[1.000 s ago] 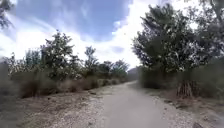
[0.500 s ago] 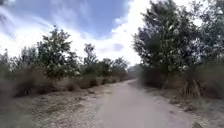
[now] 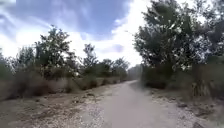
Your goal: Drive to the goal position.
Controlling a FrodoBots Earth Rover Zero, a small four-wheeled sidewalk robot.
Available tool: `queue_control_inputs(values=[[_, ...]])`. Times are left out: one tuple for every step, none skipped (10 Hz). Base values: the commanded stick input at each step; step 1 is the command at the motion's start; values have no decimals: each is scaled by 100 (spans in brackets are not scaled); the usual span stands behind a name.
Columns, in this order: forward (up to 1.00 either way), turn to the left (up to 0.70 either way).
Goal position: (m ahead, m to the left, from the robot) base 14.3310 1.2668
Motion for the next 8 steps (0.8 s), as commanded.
queue_control_inputs(values=[[45, 0], [45, 0], [45, 0], [45, 0], [45, 0], [45, 0], [45, 0], [45, 0]])
